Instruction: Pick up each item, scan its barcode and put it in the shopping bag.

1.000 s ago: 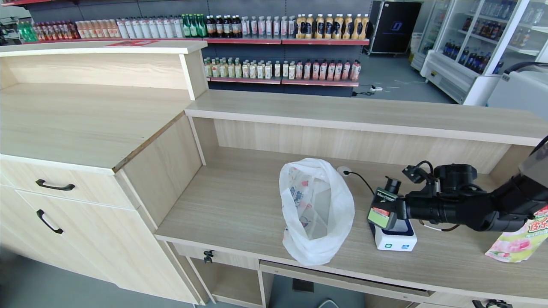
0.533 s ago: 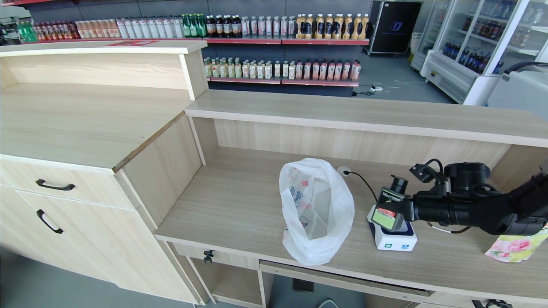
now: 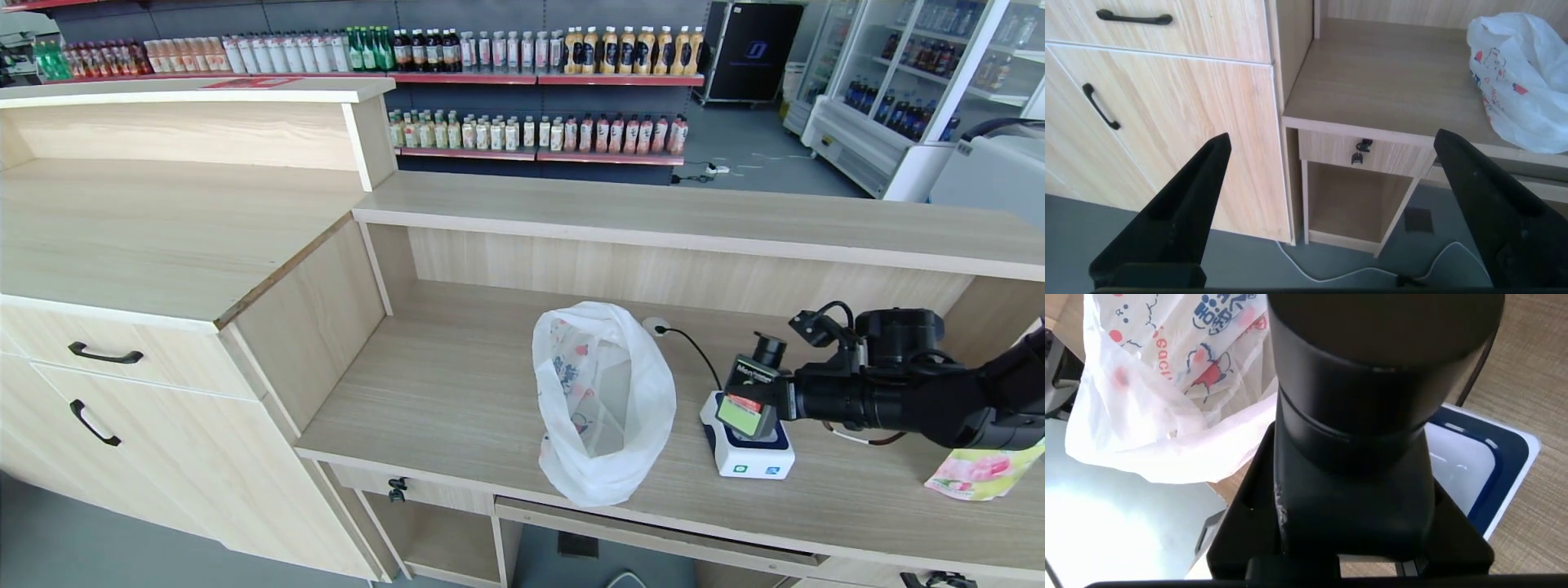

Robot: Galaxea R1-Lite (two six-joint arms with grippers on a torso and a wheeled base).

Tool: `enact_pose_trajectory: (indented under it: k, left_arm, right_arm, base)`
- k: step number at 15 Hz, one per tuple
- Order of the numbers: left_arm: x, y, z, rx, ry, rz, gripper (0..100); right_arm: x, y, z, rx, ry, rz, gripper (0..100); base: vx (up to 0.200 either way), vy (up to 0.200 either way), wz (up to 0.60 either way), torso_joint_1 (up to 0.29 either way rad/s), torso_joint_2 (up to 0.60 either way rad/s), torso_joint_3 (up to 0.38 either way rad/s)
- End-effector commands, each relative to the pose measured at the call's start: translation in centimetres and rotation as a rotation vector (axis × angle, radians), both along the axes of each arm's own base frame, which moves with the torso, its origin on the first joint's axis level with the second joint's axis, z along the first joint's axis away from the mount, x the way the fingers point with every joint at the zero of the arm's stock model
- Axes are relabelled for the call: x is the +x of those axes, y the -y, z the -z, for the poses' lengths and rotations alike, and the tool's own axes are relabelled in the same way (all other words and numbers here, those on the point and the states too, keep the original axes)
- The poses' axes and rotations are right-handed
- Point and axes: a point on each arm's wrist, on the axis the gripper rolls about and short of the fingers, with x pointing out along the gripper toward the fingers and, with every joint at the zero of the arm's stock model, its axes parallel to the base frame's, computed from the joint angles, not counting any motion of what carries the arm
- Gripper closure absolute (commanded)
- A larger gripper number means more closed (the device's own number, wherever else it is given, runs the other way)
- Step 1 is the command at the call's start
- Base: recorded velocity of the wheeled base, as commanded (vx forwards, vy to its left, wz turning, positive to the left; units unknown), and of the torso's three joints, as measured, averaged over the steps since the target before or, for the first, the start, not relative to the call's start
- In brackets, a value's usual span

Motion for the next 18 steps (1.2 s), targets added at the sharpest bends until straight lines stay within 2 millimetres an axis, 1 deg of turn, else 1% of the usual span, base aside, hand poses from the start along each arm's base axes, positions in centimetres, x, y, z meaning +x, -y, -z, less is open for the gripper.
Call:
enact_pose_trajectory:
  k: [1,5,6,7,8,9,10,11,12,13,14,15,17,18]
  left_arm:
    - [0.0,0.0,0.0,0.0,0.001,0.0,0]
    - [0.0,0.0,0.0,-0.002,0.002,0.0,0]
    - [0.0,0.0,0.0,-0.002,0.001,0.0,0]
    - [0.0,0.0,0.0,0.0,0.001,0.0,0]
    - [0.0,0.0,0.0,0.0,0.001,0.0,0]
    - [0.0,0.0,0.0,0.0,0.001,0.0,0]
    - [0.0,0.0,0.0,0.0,0.002,0.0,0]
    - [0.0,0.0,0.0,0.0,0.001,0.0,0]
    - [0.0,0.0,0.0,0.0,0.001,0.0,0]
    - [0.0,0.0,0.0,0.0,0.001,0.0,0]
    - [0.0,0.0,0.0,0.0,0.001,0.0,0]
    - [0.0,0.0,0.0,0.0,0.002,0.0,0]
    - [0.0,0.0,0.0,0.0,0.001,0.0,0]
    - [0.0,0.0,0.0,0.0,0.001,0.0,0]
  right_arm:
    - [-0.1,0.1,-0.1,0.001,0.001,0.002,100]
    - [0.0,0.3,-0.4,-0.001,0.021,0.008,100]
    - [0.0,0.4,-1.3,-0.007,0.075,0.01,100]
    - [-0.3,0.4,-3.4,-0.037,0.198,0.003,100]
    - [-1.4,0.7,-5.7,-0.119,0.352,-0.01,100]
    - [-2.8,1.6,-7.2,-0.214,0.457,-0.01,100]
    - [-4.0,2.5,-8.1,-0.321,0.539,-0.013,100]
    - [-5.2,3.6,-9.0,-0.451,0.617,-0.018,100]
    - [-5.9,4.6,-9.4,-0.546,0.663,-0.016,100]
    - [-6.4,5.9,-9.4,-0.687,0.716,-0.028,100]
    - [-6.5,6.5,-9.4,-0.744,0.738,-0.039,100]
    - [-6.0,6.2,-9.8,-0.736,0.761,-0.055,100]
    - [-5.4,4.1,-10.4,-0.688,0.822,-0.083,100]
    - [-4.9,3.1,-10.4,-0.669,0.839,-0.08,100]
  base:
    - [0.0,0.0,0.0,0.0,0.0,0.0]
    - [0.0,0.0,0.0,0.0,0.0,0.0]
    - [0.0,0.0,0.0,0.0,0.0,0.0]
    - [0.0,0.0,0.0,0.0,0.0,0.0]
    - [0.0,0.0,0.0,0.0,0.0,0.0]
    - [0.0,0.0,0.0,0.0,0.0,0.0]
    - [0.0,0.0,0.0,0.0,0.0,0.0]
    - [0.0,0.0,0.0,0.0,0.0,0.0]
    - [0.0,0.0,0.0,0.0,0.0,0.0]
    - [0.0,0.0,0.0,0.0,0.0,0.0]
    - [0.0,0.0,0.0,0.0,0.0,0.0]
    - [0.0,0.0,0.0,0.0,0.0,0.0]
    - [0.0,0.0,0.6,0.002,0.0,0.002]
    - [0.0,0.0,0.6,-0.007,0.0,0.002]
